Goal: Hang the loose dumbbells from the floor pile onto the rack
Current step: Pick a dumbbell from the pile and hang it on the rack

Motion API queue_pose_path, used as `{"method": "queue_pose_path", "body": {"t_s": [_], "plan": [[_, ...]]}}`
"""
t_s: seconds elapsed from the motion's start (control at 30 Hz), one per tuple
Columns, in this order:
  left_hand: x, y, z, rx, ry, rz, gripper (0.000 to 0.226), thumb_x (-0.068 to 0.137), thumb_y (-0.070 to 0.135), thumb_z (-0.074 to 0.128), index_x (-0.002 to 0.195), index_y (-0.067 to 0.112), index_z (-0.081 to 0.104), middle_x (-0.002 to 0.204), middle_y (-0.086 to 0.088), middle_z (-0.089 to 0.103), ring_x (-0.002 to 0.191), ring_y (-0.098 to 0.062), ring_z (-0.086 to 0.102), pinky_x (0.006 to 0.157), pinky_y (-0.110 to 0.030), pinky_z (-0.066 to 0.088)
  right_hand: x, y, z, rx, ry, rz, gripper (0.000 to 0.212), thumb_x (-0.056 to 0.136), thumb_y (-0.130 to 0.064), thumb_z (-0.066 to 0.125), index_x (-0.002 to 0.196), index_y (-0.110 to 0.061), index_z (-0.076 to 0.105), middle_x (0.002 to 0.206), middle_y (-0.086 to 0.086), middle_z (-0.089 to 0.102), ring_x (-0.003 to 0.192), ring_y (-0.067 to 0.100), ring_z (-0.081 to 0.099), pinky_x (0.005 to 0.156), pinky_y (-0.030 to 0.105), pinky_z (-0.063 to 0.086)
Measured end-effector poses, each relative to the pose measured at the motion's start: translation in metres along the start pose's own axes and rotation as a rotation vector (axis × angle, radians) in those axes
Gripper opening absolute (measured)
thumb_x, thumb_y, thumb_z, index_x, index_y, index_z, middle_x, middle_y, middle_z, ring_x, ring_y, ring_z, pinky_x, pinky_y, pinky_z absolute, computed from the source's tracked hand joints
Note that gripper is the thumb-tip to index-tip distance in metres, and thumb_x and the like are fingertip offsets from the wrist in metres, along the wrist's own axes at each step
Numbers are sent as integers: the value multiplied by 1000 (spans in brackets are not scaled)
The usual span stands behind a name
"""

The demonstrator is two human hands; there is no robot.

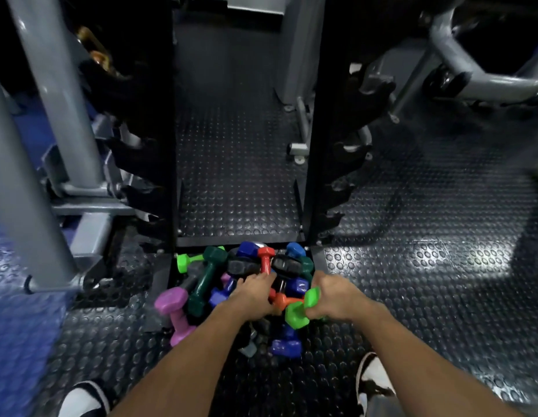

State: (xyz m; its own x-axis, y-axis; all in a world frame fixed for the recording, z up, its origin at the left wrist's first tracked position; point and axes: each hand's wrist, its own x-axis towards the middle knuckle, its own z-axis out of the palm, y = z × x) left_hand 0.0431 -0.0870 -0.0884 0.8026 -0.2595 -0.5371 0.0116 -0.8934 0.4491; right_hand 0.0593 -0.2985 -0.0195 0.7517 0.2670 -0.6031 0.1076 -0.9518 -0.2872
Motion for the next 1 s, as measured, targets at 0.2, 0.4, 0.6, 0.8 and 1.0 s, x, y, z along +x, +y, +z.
{"method": "queue_pose_path", "body": {"t_s": [0.2, 0.4, 0.6, 0.8, 1.0], "plan": [[-22, 8, -27, -756, 53, -44, 37, 87, 44, 76, 118, 30, 61, 98, 11, 69, 89, -6, 64, 89, -30, 53, -12, -35, -72, 101, 69, -161, 44, 62, -38, 89, 95, -19, 66, 84, -4, 71, 74, 11, 65, 60, 26, 49], [-53, 21, -82, -1288, 172, -225, 40, 99, 53, 58, 116, 18, 68, 103, -1, 75, 94, -21, 72, 83, -43, 61, -34, -80, -133, 224, 207, -296, 37, 61, -39, 89, 93, -29, 74, 94, -7, 68, 82, 8, 66, 68, 25, 55], [-107, 29, -136, -1442, 350, -29, 28, 92, 34, 70, 101, 8, 67, 85, -9, 71, 77, -21, 67, 72, -41, 57, -53, -118, -186, 459, 387, -387, 40, 60, -33, 90, 96, -30, 72, 90, -2, 71, 68, 2, 62, 68, 23, 53], [-164, 19, -195, -1154, 487, 197, 72, 59, 19, 84, 125, 27, 57, 92, -2, 69, 78, -14, 63, 78, -38, 57, -64, -174, -244, 709, 486, -472, 32, 76, -20, 90, 98, -13, 68, 88, 23, 69, 61, 18, 64, 53, 35, 55], [-210, 26, -264, -1011, 712, 393, 60, 67, 27, 86, 119, 34, 55, 99, -1, 61, 85, -8, 58, 76, -29, 48, -93, -239, -309, 783, 561, -609, 24, 81, -28, 86, 92, -10, 76, 87, 17, 76, 71, 17, 68, 57, 32, 56]]}}
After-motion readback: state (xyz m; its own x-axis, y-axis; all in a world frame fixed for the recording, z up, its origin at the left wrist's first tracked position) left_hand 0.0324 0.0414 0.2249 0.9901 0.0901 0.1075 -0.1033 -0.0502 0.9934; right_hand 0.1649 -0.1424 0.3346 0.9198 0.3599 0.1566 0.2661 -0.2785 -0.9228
